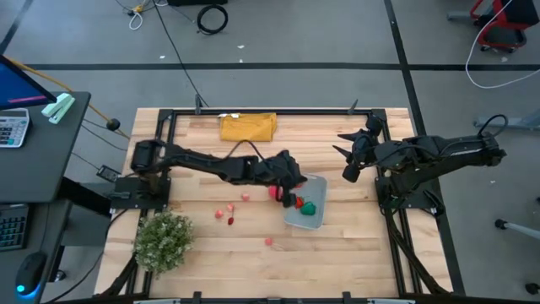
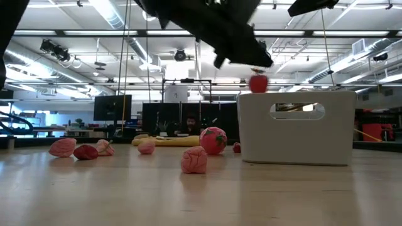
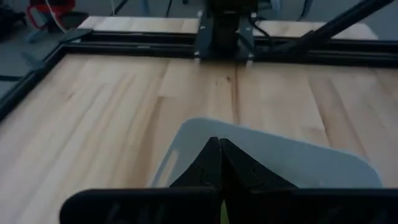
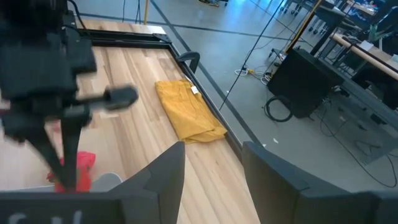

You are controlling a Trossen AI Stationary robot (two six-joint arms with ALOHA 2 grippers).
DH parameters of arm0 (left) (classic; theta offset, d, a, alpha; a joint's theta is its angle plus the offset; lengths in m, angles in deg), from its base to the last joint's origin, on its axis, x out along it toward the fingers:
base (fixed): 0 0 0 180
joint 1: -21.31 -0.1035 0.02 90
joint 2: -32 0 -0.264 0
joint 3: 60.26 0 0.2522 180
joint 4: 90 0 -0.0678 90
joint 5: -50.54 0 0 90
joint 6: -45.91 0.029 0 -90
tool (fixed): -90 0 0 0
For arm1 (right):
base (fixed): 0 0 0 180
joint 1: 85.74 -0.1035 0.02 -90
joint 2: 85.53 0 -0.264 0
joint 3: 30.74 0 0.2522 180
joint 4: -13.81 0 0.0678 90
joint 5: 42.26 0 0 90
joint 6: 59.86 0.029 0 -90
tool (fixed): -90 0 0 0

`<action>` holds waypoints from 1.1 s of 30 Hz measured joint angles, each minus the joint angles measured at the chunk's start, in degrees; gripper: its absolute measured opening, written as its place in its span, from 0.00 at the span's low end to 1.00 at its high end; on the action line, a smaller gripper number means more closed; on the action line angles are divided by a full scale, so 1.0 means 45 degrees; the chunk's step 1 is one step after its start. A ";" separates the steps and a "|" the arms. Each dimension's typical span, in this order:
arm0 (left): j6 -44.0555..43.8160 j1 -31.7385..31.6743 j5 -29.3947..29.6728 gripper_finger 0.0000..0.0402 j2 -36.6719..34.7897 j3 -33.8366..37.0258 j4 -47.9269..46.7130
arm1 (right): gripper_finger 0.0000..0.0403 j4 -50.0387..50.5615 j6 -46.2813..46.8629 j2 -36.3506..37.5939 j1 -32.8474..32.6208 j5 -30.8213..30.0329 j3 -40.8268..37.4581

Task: Pick and placing Produce into tupperware
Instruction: Put the red strawberry into the gray bin, then put the red dragon fruit into the gray bin

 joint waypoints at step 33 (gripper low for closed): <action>0.2082 -0.0234 0.0266 0.30 -0.1200 -0.0053 -0.4238 | 0.42 0.0051 0.0199 0.0005 0.0002 0.0005 0.0000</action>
